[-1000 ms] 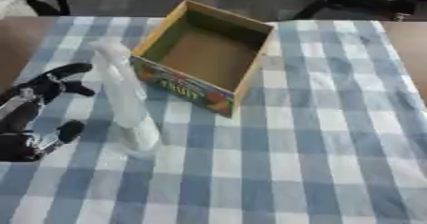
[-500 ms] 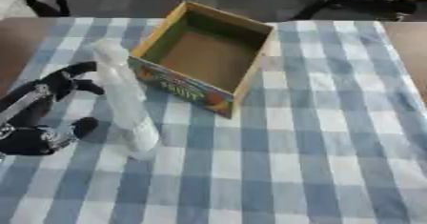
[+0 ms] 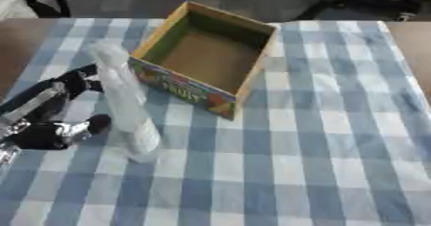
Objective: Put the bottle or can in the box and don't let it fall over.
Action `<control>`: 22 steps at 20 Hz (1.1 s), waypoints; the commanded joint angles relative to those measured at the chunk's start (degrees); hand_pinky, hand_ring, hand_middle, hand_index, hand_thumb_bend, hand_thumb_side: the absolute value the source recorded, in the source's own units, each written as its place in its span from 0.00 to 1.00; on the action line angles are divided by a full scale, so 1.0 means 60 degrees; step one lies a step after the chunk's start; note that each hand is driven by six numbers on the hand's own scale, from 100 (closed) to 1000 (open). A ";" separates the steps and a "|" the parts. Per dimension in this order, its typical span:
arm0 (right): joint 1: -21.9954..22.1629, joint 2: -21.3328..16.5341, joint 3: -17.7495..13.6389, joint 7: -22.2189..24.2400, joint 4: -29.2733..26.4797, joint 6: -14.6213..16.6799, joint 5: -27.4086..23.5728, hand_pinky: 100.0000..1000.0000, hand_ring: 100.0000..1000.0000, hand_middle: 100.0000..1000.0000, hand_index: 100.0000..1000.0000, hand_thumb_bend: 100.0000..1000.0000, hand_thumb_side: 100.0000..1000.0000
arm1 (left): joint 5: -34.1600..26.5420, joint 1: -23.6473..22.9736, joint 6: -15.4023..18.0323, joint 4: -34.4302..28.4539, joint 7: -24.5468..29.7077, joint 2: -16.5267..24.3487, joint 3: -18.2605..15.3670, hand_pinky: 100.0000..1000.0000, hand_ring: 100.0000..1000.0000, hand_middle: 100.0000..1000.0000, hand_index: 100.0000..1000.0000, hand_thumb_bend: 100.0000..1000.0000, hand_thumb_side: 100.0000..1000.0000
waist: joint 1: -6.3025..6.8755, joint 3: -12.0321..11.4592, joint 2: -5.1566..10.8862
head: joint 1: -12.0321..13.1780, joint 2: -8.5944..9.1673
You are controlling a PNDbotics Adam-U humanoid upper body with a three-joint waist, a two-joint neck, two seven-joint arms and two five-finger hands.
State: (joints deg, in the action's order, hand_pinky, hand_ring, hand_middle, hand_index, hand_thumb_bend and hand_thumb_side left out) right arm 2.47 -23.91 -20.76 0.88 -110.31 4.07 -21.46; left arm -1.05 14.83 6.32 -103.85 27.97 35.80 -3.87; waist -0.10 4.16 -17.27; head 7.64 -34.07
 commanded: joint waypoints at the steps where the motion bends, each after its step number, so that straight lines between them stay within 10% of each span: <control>1: -0.0058 -0.0138 -0.0036 0.0021 -0.0051 -0.0010 0.0045 0.83 0.99 1.00 1.00 0.00 0.67 | 0.0038 0.0197 -0.0067 -0.0001 -0.0004 0.0232 0.0021 1.00 0.77 0.93 1.00 0.35 0.48 | 0.0002 0.0018 0.0094 | 0.0050 0.0117; 22: -0.0096 -0.0024 -0.0033 0.0067 0.0027 -0.0108 0.0120 0.83 0.99 1.00 1.00 0.00 0.68 | 0.0355 0.0701 -0.0230 0.0285 0.0450 0.0040 0.0518 1.00 0.76 0.92 0.99 0.37 0.47 | 0.0004 0.0075 0.0008 | 0.0132 0.0110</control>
State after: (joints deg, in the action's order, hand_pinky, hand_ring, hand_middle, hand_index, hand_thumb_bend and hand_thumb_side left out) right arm 2.04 -23.34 -20.75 1.35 -109.76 3.57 -20.96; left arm 0.71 18.28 4.95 -101.72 30.35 35.20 -0.63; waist -0.08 4.55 -17.92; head 8.25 -34.07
